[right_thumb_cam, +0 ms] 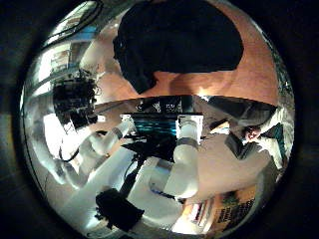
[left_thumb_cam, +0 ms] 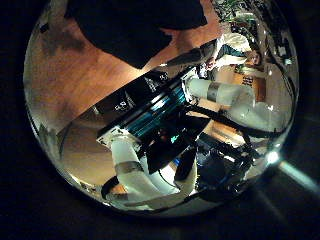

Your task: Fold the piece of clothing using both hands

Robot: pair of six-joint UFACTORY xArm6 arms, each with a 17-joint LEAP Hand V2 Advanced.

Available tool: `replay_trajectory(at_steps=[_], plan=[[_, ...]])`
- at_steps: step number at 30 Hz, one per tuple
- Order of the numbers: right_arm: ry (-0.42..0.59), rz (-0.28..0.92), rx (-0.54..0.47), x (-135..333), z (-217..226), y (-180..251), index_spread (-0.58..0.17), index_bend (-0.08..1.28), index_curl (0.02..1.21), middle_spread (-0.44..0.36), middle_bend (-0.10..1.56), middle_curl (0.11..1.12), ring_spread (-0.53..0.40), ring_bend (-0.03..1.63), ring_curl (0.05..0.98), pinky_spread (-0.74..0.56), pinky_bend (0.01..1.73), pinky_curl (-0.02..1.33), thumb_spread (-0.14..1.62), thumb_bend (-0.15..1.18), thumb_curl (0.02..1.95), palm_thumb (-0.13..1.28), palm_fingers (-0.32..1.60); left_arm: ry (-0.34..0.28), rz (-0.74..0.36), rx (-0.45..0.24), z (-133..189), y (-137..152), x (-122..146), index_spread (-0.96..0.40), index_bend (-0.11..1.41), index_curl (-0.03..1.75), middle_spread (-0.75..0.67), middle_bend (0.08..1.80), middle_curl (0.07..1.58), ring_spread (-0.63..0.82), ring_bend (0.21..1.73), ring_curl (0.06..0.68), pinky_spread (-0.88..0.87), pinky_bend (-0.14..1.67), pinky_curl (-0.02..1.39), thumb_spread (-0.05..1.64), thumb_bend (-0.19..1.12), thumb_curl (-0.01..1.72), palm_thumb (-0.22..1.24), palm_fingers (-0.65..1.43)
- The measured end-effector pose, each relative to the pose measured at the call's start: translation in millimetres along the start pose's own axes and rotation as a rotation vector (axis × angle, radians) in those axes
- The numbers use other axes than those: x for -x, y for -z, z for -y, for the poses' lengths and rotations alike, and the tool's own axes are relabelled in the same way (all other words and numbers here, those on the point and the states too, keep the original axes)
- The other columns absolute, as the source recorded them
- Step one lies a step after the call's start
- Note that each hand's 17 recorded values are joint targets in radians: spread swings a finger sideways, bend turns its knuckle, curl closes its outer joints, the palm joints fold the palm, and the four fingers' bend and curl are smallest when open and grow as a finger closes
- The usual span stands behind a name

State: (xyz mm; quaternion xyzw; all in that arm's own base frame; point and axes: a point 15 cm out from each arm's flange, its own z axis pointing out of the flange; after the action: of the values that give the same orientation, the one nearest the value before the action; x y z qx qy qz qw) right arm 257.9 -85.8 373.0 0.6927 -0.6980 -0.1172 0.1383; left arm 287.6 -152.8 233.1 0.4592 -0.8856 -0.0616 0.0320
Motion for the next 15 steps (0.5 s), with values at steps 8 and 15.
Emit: replay_trajectory(at_steps=[8, 15], plan=[[-0.003, -0.013, -0.01, -3.9, -1.1, 4.5, -0.351, 0.17, 0.31, 0.023, 0.19, 0.31, 0.178, 0.34, 0.262, 0.37, 0.37, 0.3, 1.1, -0.02, 0.22, 0.0, 0.13, -0.028, 0.008, 0.0, 13.4, -33.7, -42.5, 0.03, 0.15, 0.28, 0.33, 0.2, 0.35, 0.45, 0.73, 0.194, 0.51, 0.48, 0.3, 0.85, -0.04, 0.29, -0.01, 0.02], [0.006, -0.019, -0.012, -4.4, 0.4, 6.0, -0.357, 0.17, 0.3, 0.022, 0.19, 0.31, 0.177, 0.34, 0.263, 0.37, 0.37, 0.3, 1.1, -0.02, 0.23, 0.0, 0.13, -0.045, 0.042, 0.052, 35.8, -56.3, -68.3, 0.05, 0.13, 0.27, 0.33, 0.2, 0.36, 0.45, 0.74, 0.2, 0.52, 0.48, 0.3, 0.84, -0.04, 0.29, -0.01, 0.02]])
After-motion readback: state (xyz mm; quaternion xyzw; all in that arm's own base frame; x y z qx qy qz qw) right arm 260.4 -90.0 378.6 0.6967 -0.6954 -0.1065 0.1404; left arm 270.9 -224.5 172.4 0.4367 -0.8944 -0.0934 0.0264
